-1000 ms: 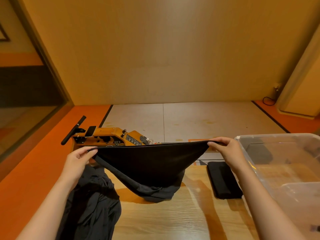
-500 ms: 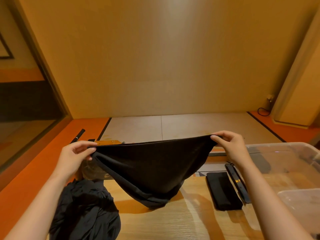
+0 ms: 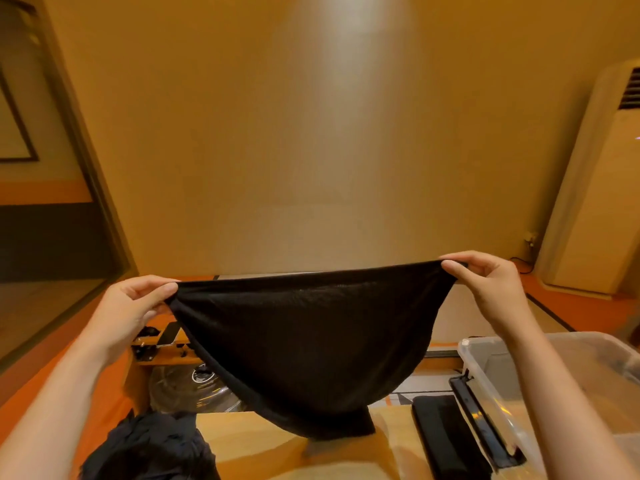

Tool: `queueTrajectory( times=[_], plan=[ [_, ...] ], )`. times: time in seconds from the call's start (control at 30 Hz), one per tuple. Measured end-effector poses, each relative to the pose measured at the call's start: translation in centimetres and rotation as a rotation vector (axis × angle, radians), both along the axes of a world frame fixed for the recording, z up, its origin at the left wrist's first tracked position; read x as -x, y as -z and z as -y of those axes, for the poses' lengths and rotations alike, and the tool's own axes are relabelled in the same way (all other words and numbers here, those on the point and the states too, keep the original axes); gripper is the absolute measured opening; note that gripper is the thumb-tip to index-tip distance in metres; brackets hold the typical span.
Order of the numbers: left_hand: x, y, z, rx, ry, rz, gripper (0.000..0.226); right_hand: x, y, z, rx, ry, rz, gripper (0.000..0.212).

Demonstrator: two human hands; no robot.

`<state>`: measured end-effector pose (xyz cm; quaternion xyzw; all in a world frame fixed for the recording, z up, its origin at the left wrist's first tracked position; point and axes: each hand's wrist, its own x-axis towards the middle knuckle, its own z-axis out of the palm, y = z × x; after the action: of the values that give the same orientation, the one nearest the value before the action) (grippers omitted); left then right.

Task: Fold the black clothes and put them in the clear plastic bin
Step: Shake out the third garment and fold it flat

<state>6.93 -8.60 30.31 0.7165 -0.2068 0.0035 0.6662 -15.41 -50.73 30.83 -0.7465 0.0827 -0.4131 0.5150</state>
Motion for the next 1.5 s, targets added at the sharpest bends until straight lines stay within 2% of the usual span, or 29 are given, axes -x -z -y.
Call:
queueTrajectory(
  times=[0.2, 0.37, 0.5, 0.6, 0.7, 0.9, 1.13, 1.27, 1.4, 1.5],
  plan=[
    [0.0, -1.6, 0.0, -0.165, 0.072, 0.092, 0.017, 0.1, -1.1, 0.6, 0.002, 0.011, 0.028, 0.010],
    [-0.8, -0.3, 0.7, -0.336, 0.150, 0.072, 0.021, -1.3, 1.3, 1.3, -0.035, -0.001, -0.089, 0.010],
    [-1.6, 1.2, 1.2, -0.410, 0.127, 0.025, 0.006, -2.5, 3.3, 2.2, -0.092, 0.021, -0.126, 0.010],
    [-2.3, 1.8, 1.5, -0.417, 0.103, -0.013, 0.009, -3.1, 4.2, 2.7, -0.109, 0.036, -0.155, 0.009],
    [-3.3, 2.2, 2.3, -0.473, 0.088, 0.022, 0.017, -4.1, 5.0, 3.1, -0.110, 0.058, -0.191, 0.009],
    [-6.5, 1.2, 5.1, -0.601, 0.045, 0.139, 0.011, -8.0, 4.7, 3.1, -0.132, 0.105, -0.159, 0.010],
    [-10.2, -5.0, 7.0, -0.617, -0.038, 0.293, 0.012, -12.3, -0.4, 4.4, -0.134, 0.181, -0.029, 0.009],
    [-11.3, -9.4, 7.8, -0.625, -0.159, 0.464, 0.013, -13.9, -5.3, 4.9, -0.089, 0.144, 0.007, 0.008],
    [-10.7, -13.6, 8.0, -0.457, -0.299, 0.614, 0.010, -13.9, -10.3, 5.6, -0.054, 0.132, 0.108, 0.008],
    [-9.3, -15.2, 7.7, -0.330, -0.318, 0.642, 0.010, -12.9, -11.8, 5.8, -0.091, 0.129, 0.189, 0.008]
  ],
)
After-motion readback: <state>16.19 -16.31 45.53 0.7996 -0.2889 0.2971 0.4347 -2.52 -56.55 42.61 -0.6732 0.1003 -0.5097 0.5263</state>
